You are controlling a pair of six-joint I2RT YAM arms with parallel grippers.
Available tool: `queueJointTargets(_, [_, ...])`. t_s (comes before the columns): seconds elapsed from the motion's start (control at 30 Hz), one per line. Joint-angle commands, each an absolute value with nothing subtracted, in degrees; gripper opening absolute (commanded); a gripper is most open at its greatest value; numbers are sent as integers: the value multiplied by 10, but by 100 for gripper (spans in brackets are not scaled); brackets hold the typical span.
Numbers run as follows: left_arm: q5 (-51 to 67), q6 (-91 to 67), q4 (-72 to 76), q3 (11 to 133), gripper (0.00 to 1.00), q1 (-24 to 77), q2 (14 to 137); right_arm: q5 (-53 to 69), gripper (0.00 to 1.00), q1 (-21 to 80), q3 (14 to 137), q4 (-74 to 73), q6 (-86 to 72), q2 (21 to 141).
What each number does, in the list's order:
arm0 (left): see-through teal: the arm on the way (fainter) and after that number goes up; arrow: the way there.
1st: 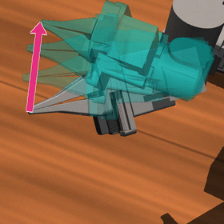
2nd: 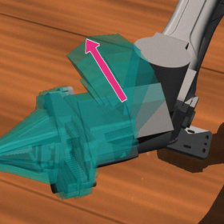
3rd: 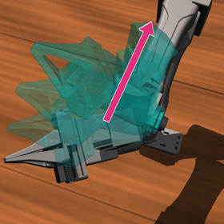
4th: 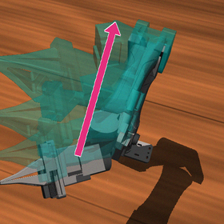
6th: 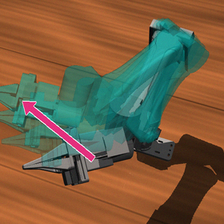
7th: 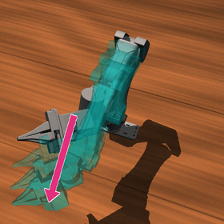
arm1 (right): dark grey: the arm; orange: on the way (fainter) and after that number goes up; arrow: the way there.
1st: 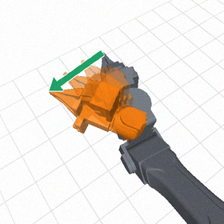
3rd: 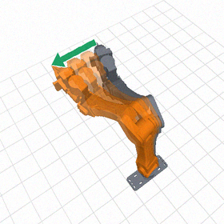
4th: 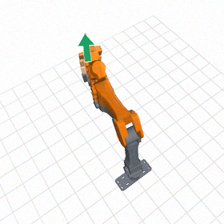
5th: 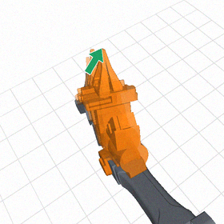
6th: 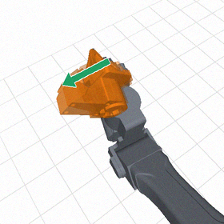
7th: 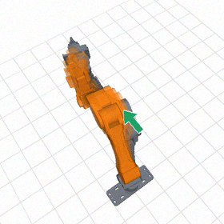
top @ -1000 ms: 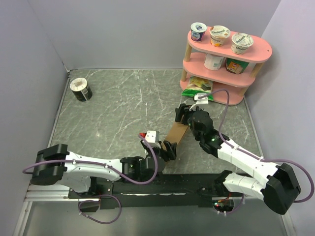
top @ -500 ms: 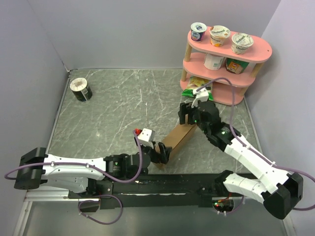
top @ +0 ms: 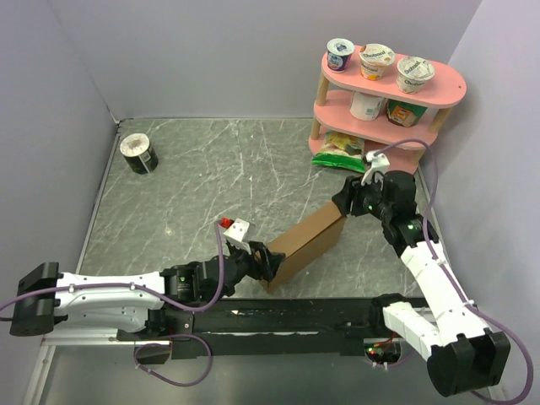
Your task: Fold the paper box
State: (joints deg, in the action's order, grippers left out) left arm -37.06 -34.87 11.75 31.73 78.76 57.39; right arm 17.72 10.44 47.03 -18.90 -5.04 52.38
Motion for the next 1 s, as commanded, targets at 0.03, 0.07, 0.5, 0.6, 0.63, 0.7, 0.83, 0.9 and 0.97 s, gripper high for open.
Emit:
queueJointTargets(0.03, [-339, -293, 55, 293, 76, 778, 566, 282, 49, 85, 445, -162, -72, 519])
queueJointTargets(0.07, [-340, -294, 53, 294, 76, 777, 568, 286, 47, 83, 444, -160, -79, 520])
queueJointTargets(0.5, [-336, -290, 60, 317, 72, 774, 613, 207, 31, 76, 372, -209, -121, 428])
queueJointTargets(0.6, [-338, -292, 62, 318, 71, 774, 614, 195, 15, 75, 349, -206, -137, 417])
queueJointTargets(0.63, [-340, -293, 62, 319, 71, 773, 615, 186, 12, 76, 342, -204, -142, 411])
queueJointTargets(0.7, [-340, -295, 59, 321, 71, 769, 616, 178, 4, 75, 317, -192, -158, 394])
queueJointTargets(0.83, [-329, -295, 62, 319, 71, 753, 618, 149, 0, 76, 278, -185, -170, 361])
queueJointTargets(0.9, [-322, -294, 69, 318, 71, 747, 619, 137, 0, 76, 261, -190, -178, 347])
queueJointTargets(0.97, [-313, -293, 77, 316, 71, 739, 619, 133, 0, 76, 251, -192, -185, 338])
